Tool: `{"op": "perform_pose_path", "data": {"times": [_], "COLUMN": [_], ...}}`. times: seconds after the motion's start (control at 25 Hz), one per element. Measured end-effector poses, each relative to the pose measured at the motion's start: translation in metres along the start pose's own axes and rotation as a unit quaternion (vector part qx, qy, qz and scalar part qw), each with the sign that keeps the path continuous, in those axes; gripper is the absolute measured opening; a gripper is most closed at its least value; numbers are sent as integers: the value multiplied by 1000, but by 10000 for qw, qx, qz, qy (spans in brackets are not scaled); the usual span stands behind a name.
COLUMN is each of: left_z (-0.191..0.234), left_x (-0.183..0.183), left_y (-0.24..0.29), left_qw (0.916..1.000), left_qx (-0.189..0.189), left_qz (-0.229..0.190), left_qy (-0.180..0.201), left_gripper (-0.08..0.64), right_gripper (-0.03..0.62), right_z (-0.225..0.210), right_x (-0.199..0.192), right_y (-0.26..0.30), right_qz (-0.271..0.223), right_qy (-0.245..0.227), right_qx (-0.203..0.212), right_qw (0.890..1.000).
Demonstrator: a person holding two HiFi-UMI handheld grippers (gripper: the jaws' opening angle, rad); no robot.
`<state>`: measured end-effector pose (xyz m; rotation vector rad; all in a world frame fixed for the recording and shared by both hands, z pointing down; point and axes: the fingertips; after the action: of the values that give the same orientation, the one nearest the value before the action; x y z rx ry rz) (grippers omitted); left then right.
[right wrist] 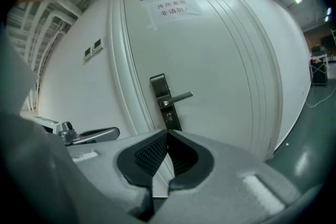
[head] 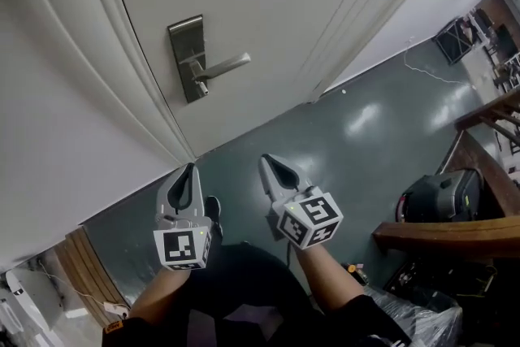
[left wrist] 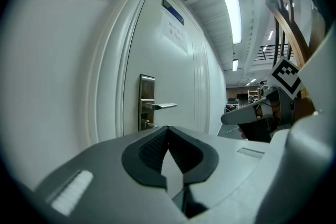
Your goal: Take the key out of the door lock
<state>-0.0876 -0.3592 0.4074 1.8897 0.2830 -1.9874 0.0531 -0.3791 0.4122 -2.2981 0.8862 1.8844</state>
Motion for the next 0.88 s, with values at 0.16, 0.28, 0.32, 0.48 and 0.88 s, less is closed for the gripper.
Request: {"op": "perform_pose_path", "data": {"times": [0.16,0.28,0.32,0.48,0.88], "left_z": [35,56,63,90,116], "left_x": [0,0,-1,-6,-24], "left_y": [27,42,46,65,94], "left_qw": [10000,9998,9997,9991,9973], "left_qx": [61,85,106,164,-38], "left_qz": [23,111,161,337,662], "left_qy": [61,111,128,217,329], "left_gripper": [17,17,17,17,55], "right_gripper": [-8,-8,-8,-7,76], "right_z": [9,15,17,21,22], "right_x": [12,21,23,27,8], "right_y": [54,88,99,139,196], "right_qz": [256,381,410,538,920], "right_qy": [433,913,1101,1763,3611], "right_qx": [330,572,642,928,1573], "right_qw": [9982,9935,9910,9785,9145]}}
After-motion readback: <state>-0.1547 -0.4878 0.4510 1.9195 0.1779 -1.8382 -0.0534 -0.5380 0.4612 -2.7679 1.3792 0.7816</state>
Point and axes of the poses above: the fingertips, and each gripper's own axes: y forward along the fingers, z to its left, x out of its top, and after that the axes turned 8 degrees about -x, right-handed
